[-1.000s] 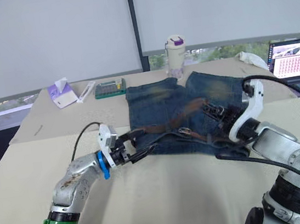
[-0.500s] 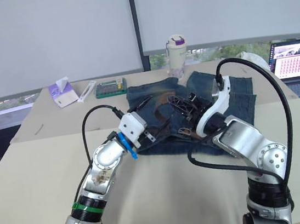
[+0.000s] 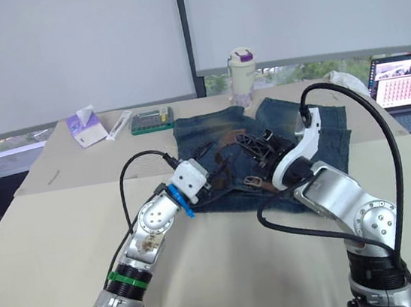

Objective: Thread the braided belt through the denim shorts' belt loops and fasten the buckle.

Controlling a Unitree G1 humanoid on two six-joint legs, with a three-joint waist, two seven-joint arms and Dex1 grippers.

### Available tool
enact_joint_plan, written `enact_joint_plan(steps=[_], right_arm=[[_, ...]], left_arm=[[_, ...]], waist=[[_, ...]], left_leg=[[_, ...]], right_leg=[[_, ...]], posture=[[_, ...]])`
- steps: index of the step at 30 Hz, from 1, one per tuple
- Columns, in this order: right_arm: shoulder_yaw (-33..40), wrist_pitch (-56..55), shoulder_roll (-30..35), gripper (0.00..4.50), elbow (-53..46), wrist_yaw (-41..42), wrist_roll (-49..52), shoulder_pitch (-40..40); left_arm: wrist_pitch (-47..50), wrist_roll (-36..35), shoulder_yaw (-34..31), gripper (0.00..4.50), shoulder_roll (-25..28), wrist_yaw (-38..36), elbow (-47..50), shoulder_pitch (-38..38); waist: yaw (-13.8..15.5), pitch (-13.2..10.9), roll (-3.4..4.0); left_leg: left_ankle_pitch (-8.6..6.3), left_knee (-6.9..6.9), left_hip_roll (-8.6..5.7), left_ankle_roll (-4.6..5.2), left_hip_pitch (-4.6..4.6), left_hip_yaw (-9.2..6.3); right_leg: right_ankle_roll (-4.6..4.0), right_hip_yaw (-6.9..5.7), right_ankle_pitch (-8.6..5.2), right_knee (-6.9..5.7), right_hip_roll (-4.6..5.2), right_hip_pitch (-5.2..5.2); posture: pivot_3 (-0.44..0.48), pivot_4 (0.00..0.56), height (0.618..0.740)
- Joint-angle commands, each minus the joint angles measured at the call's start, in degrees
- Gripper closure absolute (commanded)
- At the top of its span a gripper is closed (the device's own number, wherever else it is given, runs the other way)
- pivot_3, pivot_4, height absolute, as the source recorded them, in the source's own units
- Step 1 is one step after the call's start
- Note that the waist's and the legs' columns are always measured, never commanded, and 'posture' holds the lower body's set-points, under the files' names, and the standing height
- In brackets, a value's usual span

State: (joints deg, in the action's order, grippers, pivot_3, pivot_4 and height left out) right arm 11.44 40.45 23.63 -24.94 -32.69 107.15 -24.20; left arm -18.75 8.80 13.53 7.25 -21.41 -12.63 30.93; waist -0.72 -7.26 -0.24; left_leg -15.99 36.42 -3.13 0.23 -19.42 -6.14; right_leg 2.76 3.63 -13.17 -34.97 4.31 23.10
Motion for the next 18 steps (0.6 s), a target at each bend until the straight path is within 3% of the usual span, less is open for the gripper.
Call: enact_joint_plan(steps=[1,3,8,11,16,18], right_arm=[[-0.51,-1.71,0.53,4.50,-2.60,1.23,1.59,-0.15],[-0.81,-1.62,0.79,4.50,-2.51,1.46,1.19,0.07],[-2.00,1.25,6.30,4.50,-2.70,8.02,-8.89,1.24],[-5.37,1.68,15.58,3.35,-3.95,21.60,-28.07,3.91],[-18.80,-6.15,27.62,1.69,-2.76,36.81,-61.31,7.88],[-25.60,-10.20,29.55,1.69,0.41,39.49,-74.80,7.88]], left_arm=[[-0.94,-0.82,-0.51,3.94,-0.26,0.33,0.51,1.40],[-0.93,-1.20,-0.56,4.47,-0.46,0.16,0.55,1.36],[-0.60,-0.93,-0.94,4.47,-0.17,0.46,0.37,1.10],[0.72,-0.97,-1.69,4.50,1.57,-0.20,0.16,0.26],[2.58,1.30,-1.23,4.50,4.89,-0.49,-1.52,-1.10],[1.62,4.43,-0.59,4.50,7.05,0.79,-3.82,-0.86]], waist=[[0.01,0.00,0.00],[0.01,0.00,0.00],[0.03,0.00,0.00],[0.33,0.00,0.00],[-0.06,-0.01,-0.02],[-0.23,-0.02,-0.04]], left_leg=[[0.00,0.00,0.00,0.00,0.00,0.00],[0.00,0.00,0.00,0.00,0.00,0.00],[0.00,0.01,-0.02,0.00,-0.01,0.01],[-0.01,0.08,-0.05,0.01,-0.03,0.08],[-0.03,0.19,-0.04,0.05,-0.03,0.23],[-0.03,0.19,-0.05,0.04,0.02,0.24]], right_leg=[[0.00,0.00,0.00,0.00,0.00,0.00],[0.00,0.00,0.00,0.00,0.00,0.00],[0.00,0.00,0.00,0.01,0.01,-0.01],[0.03,-0.04,-0.02,0.02,0.02,-0.04],[0.28,-0.14,-0.17,0.03,-0.05,-0.05],[0.52,-0.14,-0.31,0.01,-0.09,-0.04]], posture=[[0.000,0.150,0.740],[0.000,0.150,0.740],[0.000,0.150,0.740],[0.000,0.150,0.740],[0.000,0.150,0.740],[0.000,0.150,0.740]])
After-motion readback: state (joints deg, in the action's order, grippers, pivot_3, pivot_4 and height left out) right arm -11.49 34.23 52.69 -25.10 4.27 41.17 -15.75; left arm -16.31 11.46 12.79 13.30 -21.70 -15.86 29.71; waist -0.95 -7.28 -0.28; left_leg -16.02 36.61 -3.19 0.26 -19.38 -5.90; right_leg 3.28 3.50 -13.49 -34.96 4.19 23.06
